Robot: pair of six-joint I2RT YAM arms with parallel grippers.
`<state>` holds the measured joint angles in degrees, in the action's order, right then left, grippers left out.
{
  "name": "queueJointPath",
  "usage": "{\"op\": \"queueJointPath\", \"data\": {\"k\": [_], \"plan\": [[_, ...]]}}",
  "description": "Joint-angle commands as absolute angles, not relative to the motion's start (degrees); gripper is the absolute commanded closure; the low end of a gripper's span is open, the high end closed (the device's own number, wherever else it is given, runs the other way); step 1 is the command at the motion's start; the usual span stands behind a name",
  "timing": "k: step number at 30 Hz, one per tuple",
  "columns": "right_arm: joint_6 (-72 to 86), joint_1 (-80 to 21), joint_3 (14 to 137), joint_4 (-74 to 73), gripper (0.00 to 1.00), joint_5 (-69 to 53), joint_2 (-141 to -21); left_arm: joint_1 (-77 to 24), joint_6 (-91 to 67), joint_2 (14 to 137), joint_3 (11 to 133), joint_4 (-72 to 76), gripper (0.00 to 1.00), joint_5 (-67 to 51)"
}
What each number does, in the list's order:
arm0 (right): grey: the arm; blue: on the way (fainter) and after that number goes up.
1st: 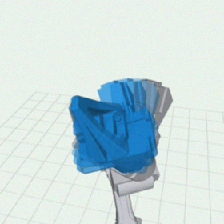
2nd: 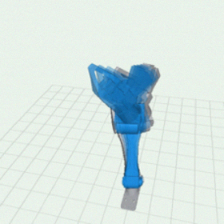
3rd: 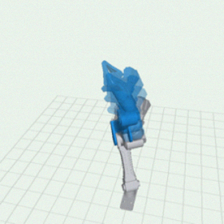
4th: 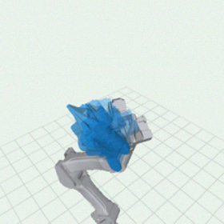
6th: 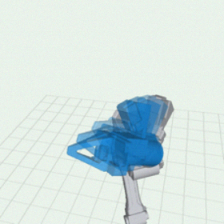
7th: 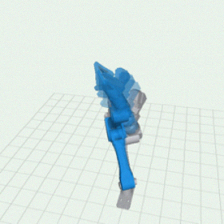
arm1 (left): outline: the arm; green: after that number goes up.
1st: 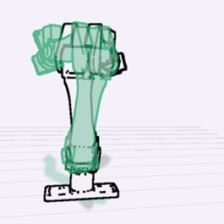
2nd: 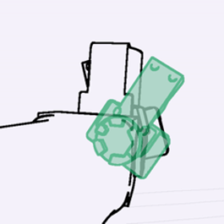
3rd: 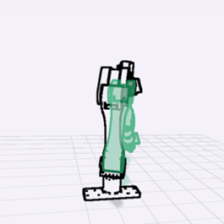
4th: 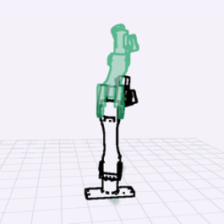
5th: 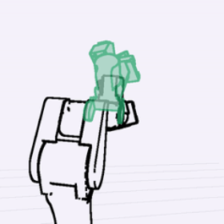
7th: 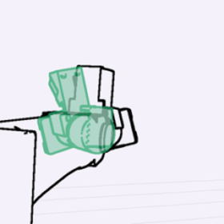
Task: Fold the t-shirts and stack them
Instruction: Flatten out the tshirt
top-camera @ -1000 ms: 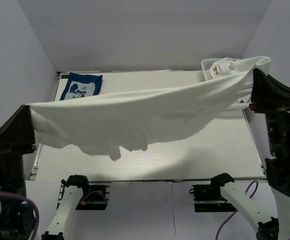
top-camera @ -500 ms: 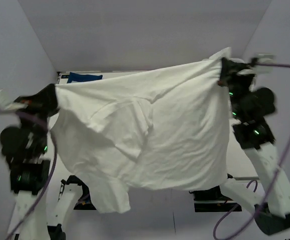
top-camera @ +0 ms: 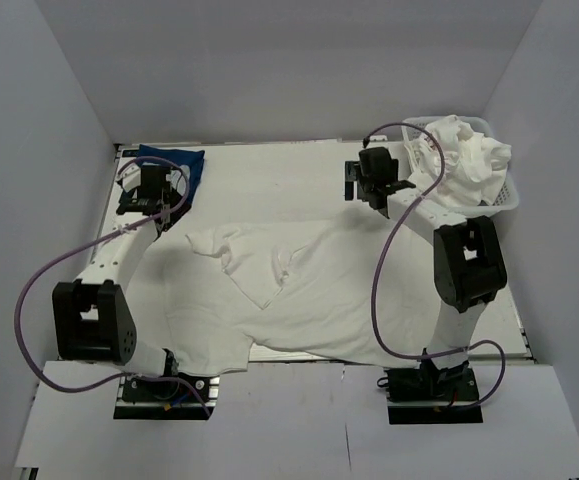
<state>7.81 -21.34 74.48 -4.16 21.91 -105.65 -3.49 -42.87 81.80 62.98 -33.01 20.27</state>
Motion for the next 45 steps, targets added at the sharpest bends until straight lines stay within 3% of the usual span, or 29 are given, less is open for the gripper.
{"op": "queueJointPath", "data": {"k": [1,4,8,11,16,24,35,38,40,42,45], "plan": [[9.4,-21.2,80.9,-5.5,0.1,24.0,-102.9,-3.3,-44.0,81.6,68.9,-35.9,0.16,22.8],[10.6,-21.2,76.9,-4.0,0.1,22.3,-97.7,-3.3,-43.3,80.1,67.1,-32.9,0.0,18.9],[14.0,-21.3,68.4,-4.1,0.1,18.9,-91.3,-4.4,-41.8,75.6,60.0,-28.5,0.0,10.7],[18.8,-21.3,62.2,-5.6,0.1,17.0,-85.7,-4.4,-38.9,72.7,53.5,-25.2,0.0,-8.1],[26.5,-21.4,49.6,-1.5,0.1,11.4,-76.0,-9.1,-38.2,69.0,43.0,-16.1,0.0,-23.0],[32.3,-21.5,36.7,1.5,0.1,3.1,-68.5,-26.8,-31.2,71.2,43.6,-17.7,0.0,-18.7],[32.8,-21.3,26.3,-1.8,0.1,4.8,-60.4,-42.4,-28.1,95.3,64.0,-32.9,0.15,7.0],[32.3,-21.2,25.5,-2.3,0.1,7.1,-58.8,-43.9,-27.6,101.2,68.3,-34.9,0.23,9.8],[32.3,-21.2,25.6,-3.2,0.1,8.3,-57.9,-43.9,-29.1,104.0,71.8,-38.0,0.38,13.9],[32.1,-21.3,25.4,-3.3,0.1,9.2,-57.7,-43.9,-30.0,106.8,74.6,-40.5,0.46,17.4],[32.1,-21.0,25.2,-4.2,0.1,9.8,-58.2,-43.9,-30.8,107.9,76.5,-41.9,0.75,19.6]]}}
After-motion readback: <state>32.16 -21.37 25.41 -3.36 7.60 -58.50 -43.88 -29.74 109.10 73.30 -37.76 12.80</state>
